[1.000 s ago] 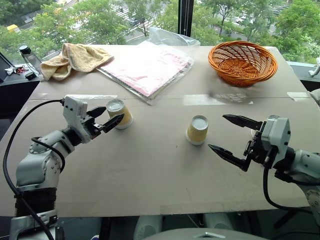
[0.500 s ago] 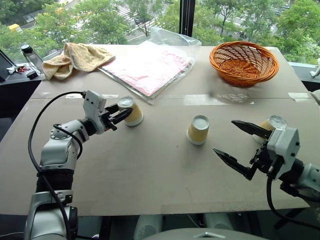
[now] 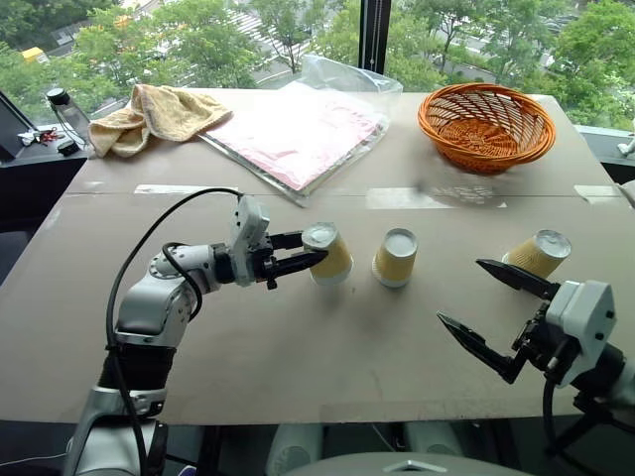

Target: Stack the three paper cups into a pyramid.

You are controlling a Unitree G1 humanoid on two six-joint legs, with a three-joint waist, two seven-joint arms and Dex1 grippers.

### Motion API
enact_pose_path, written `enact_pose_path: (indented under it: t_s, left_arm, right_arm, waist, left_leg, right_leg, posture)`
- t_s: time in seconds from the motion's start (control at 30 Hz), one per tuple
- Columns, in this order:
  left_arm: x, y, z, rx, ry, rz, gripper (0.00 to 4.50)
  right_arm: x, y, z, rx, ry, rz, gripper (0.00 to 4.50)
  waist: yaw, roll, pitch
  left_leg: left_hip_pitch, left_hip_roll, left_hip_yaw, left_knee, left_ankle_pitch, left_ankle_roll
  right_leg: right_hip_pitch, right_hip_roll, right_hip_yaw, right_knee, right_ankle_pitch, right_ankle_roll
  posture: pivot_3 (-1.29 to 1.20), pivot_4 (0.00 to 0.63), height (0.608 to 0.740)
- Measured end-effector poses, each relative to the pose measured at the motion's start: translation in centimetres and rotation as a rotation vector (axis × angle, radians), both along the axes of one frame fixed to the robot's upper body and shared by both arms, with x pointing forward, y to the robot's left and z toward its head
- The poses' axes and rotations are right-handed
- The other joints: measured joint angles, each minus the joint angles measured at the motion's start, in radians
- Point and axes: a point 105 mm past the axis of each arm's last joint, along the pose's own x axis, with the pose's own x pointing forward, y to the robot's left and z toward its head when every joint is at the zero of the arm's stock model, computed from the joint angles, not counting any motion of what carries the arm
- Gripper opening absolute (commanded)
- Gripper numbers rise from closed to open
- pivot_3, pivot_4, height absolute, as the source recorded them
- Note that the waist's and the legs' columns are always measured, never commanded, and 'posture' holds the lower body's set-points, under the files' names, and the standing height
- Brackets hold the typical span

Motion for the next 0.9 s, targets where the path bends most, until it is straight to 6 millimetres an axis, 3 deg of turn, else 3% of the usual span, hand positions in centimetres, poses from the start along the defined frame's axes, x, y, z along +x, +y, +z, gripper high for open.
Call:
enact_pose_path:
  t_s: [0.3,0.73,0.9]
  left_arm:
    - [1.3,-1.7,-1.4,0.062,-0.078,-0.061,2.01]
    - [1.4,-2.6,-1.8,0.035,-0.121,-0.105,2.01]
    - [1.2,-2.9,-2.0,0.029,-0.116,-0.126,4.04]
  right_arm:
    - [-2.6,-1.9,-2.4,-0.043,0.074,-0.136,4.50]
    - [-3.3,-2.2,-2.3,-0.049,0.051,-0.169,4.50]
    - [-2.6,-2.3,-2.1,-0.045,0.035,-0.189,4.50]
  waist:
    - [-0.001,0.000,0.000]
    - [0.003,0.000,0.000]
    - [0.002,0.000,0.000]
  left_leg:
    - [0.000,0.000,0.000,0.000,0.000,0.000]
    - [0.000,0.000,0.000,0.001,0.000,0.000]
    - [0.000,0.000,0.000,0.001,0.000,0.000]
  right_leg:
    - [0.000,0.000,0.000,0.000,-0.001,-0.001]
    - [0.001,0.000,0.000,0.000,-0.002,-0.002]
    - [0.001,0.000,0.000,0.000,-0.001,-0.002]
  posture:
    - [0.00,0.150,0.740]
    - [0.00,0.150,0.740]
    - [0.00,0.150,0.740]
